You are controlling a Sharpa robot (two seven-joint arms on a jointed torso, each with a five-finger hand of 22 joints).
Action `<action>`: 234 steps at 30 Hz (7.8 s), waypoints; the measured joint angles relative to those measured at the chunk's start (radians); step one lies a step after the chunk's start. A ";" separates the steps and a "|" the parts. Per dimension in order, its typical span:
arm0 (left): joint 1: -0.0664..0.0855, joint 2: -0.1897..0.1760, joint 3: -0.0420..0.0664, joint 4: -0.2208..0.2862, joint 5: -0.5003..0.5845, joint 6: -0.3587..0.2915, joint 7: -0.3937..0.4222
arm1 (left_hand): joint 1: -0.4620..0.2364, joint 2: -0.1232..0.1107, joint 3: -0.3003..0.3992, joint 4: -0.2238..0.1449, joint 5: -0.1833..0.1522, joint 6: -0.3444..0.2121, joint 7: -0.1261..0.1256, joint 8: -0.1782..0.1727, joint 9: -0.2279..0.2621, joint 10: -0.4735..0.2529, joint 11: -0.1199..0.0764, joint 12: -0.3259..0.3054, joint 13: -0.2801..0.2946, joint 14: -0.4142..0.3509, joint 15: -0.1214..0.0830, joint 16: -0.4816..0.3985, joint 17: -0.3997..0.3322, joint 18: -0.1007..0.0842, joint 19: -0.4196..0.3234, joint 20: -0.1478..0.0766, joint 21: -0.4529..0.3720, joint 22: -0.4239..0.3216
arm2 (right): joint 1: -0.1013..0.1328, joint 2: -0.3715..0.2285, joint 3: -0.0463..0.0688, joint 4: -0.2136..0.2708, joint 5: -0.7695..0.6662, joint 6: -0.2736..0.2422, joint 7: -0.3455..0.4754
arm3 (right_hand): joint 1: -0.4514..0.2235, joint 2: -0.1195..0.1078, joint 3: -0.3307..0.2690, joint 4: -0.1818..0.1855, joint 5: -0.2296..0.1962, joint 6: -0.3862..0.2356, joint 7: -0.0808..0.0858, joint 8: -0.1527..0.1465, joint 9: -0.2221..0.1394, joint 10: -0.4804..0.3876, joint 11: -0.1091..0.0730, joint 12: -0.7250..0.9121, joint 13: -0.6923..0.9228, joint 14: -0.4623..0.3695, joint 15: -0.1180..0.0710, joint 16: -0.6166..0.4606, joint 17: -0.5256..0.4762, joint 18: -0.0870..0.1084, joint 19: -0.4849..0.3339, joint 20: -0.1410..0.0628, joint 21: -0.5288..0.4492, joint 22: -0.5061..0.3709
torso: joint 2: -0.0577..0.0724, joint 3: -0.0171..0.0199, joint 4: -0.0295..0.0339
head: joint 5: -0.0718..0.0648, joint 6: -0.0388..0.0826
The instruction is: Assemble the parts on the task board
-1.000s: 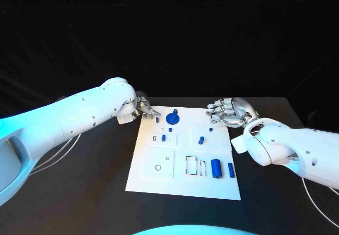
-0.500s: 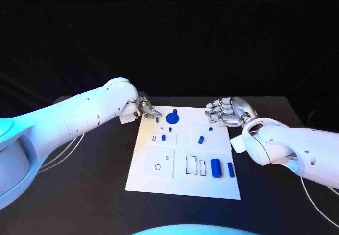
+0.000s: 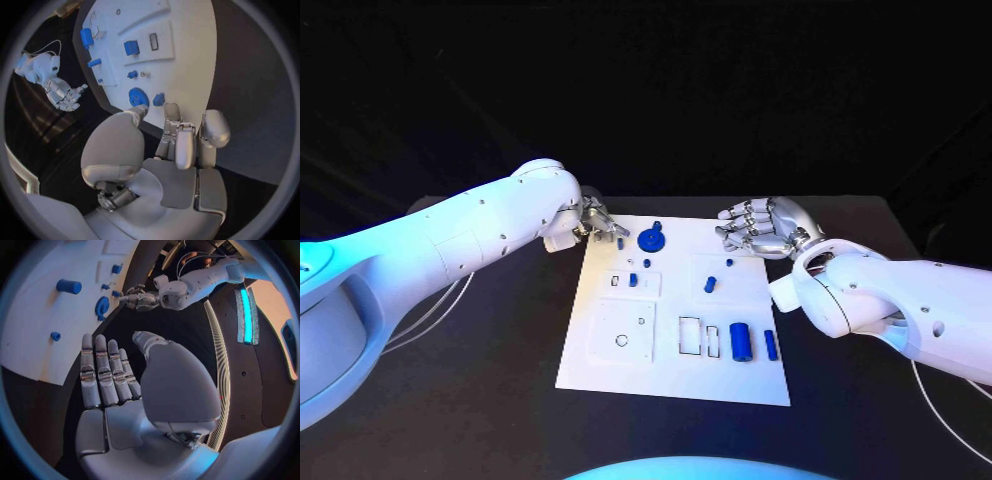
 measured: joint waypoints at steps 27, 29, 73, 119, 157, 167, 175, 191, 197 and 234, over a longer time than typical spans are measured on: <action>-0.016 0.018 -0.010 -0.027 0.031 0.021 0.021 | 0.060 0.043 0.011 -0.012 0.000 0.010 -0.010 0.006 -0.002 0.004 -0.004 0.004 0.000 0.000 0.000 0.003 0.000 0.000 0.000 0.000 0.004 0.004 | 0.000 0.001 0.000 0.003 0.000 0.000 0.001 | 0.000 0.000 0.000 0.000 0.000 0.000 0.000 0.000 0.000 0.000 0.000 0.000 -0.002 0.000 0.000 0.000 -0.001 0.000 0.000 0.000 0.000 -0.004 | -0.001 -0.0008 0.0016 | -0.007 -0.008; -0.016 0.017 -0.010 -0.027 0.035 0.019 0.021 | 0.077 0.059 0.024 -0.015 0.000 0.011 -0.011 0.010 -0.002 0.004 -0.004 0.004 -0.001 0.000 0.000 0.005 0.000 0.000 0.000 0.000 0.004 0.004 | 0.000 0.001 0.000 0.003 0.000 0.000 0.001 | 0.000 0.000 0.000 0.000 0.000 0.000 0.000 0.000 -0.001 0.000 0.000 0.000 -0.003 0.000 0.000 0.000 -0.001 0.000 0.000 0.000 0.000 -0.006 | -0.002 -0.0007 0.0016 | -0.007 -0.009; -0.017 0.013 -0.010 -0.033 0.077 -0.012 0.020 | 0.060 0.031 0.008 0.000 0.000 0.011 -0.011 0.025 0.002 0.003 -0.004 0.012 -0.005 0.000 0.000 0.004 0.001 0.000 0.003 -0.004 0.004 0.007 | 0.000 0.003 0.000 -0.002 0.000 0.000 0.000 | 0.000 0.000 0.000 0.000 0.000 0.000 0.000 0.000 -0.001 0.000 0.000 0.000 -0.005 0.000 0.000 -0.004 -0.001 0.000 0.000 0.000 0.000 -0.009 | -0.001 0.0002 0.0016 | -0.009 -0.010; -0.016 -0.035 -0.010 0.019 0.114 -0.053 0.031 | 0.158 0.024 0.262 -0.066 0.002 -0.009 -0.023 0.148 0.087 0.053 -0.030 0.050 0.035 0.000 -0.015 0.017 0.000 0.000 0.022 -0.022 0.028 0.055 | 0.000 0.005 0.000 -0.007 0.000 0.001 0.000 | 0.000 0.000 0.000 0.000 0.000 0.000 0.000 0.000 -0.002 0.000 0.000 0.000 -0.009 0.000 0.000 -0.004 -0.002 0.000 0.000 0.000 0.000 -0.017 | -0.002 -0.0002 0.0028 | -0.010 -0.016; -0.013 -0.290 -0.049 0.530 -0.088 -0.169 0.046 | 0.098 -0.026 0.366 -0.131 0.009 0.019 -0.040 0.161 0.093 0.111 -0.040 0.074 0.068 -0.003 -0.025 0.037 0.000 0.000 0.063 -0.030 0.063 0.119 | -0.003 -0.002 -0.001 -0.020 -0.004 0.005 0.001 | -0.004 0.004 0.000 0.000 0.004 0.000 0.000 0.000 -0.003 0.000 0.000 0.000 -0.011 0.000 0.000 -0.008 -0.002 0.000 0.000 0.000 0.000 -0.022 | -0.020 -0.0039 0.0230 | -0.003 -0.027; -0.023 -0.271 -0.063 0.530 -0.162 -0.175 0.056 | 0.095 -0.028 0.366 -0.131 0.009 0.020 -0.040 0.161 0.093 0.115 -0.043 0.074 0.070 -0.003 -0.025 0.037 0.000 0.000 0.063 -0.030 0.063 0.121 | -0.003 -0.002 -0.001 -0.019 -0.005 0.006 0.001 | -0.004 0.004 0.000 0.000 0.004 0.000 0.000 0.000 -0.003 0.000 0.000 0.000 -0.012 0.000 0.000 -0.008 -0.003 0.000 0.000 0.000 0.000 -0.023 | -0.020 -0.0028 0.0225 | -0.002 -0.031; -0.030 -0.255 -0.065 0.512 -0.178 -0.167 0.058 | 0.093 -0.031 0.366 -0.131 0.009 0.021 -0.038 0.160 0.093 0.115 -0.043 0.074 0.072 0.000 -0.029 0.037 0.000 0.000 0.063 -0.030 0.063 0.121 | -0.004 -0.002 -0.001 -0.018 -0.006 0.006 0.001 | -0.004 0.004 0.000 0.000 0.008 0.000 0.000 0.000 -0.003 0.000 0.000 0.000 -0.012 0.000 0.000 -0.008 -0.003 0.000 0.000 0.000 0.000 -0.023 | -0.020 -0.0028 0.0223 | -0.003 -0.034; -0.041 -0.247 -0.067 0.480 -0.169 -0.126 0.056 | 0.091 -0.032 0.369 -0.129 0.011 0.024 -0.040 0.160 0.089 0.115 -0.043 0.074 0.066 0.000 -0.029 0.037 0.000 0.000 0.063 -0.030 0.063 0.121 | -0.004 -0.003 -0.001 -0.017 -0.007 0.006 0.001 | -0.004 0.004 0.000 0.000 0.008 0.000 0.000 0.000 -0.004 0.000 0.000 0.000 -0.012 0.000 0.000 -0.008 -0.003 0.000 0.000 0.000 0.000 -0.024 | -0.020 -0.0037 0.0235 | -0.002 -0.039; -0.042 -0.247 -0.067 0.479 -0.160 -0.115 0.056 | 0.092 -0.032 0.369 -0.129 0.013 0.025 -0.039 0.159 0.089 0.115 -0.042 0.074 0.066 0.000 -0.029 0.037 0.000 0.000 0.062 -0.030 0.063 0.121 | -0.004 -0.002 -0.001 -0.018 -0.007 0.006 0.002 | -0.004 0.004 0.000 0.000 0.008 0.000 0.000 0.000 -0.004 0.000 0.000 0.000 -0.013 0.000 0.000 -0.008 -0.003 0.000 0.000 0.000 0.000 -0.026 | -0.020 -0.0040 0.0243 | -0.001 -0.039; -0.045 -0.239 -0.069 0.469 -0.145 -0.092 0.055 | 0.094 -0.029 0.369 -0.129 0.009 0.025 -0.038 0.156 0.087 0.114 -0.042 0.074 0.067 0.000 -0.029 0.036 0.000 0.000 0.062 -0.030 0.063 0.120 | -0.004 -0.002 -0.001 -0.019 -0.008 0.006 0.002 | -0.004 0.004 0.000 0.000 0.014 0.000 0.000 0.000 -0.004 0.000 0.000 0.000 -0.014 0.000 0.000 -0.008 -0.003 0.000 0.000 0.000 0.000 -0.028 | -0.020 -0.0037 0.0234 | -0.001 -0.040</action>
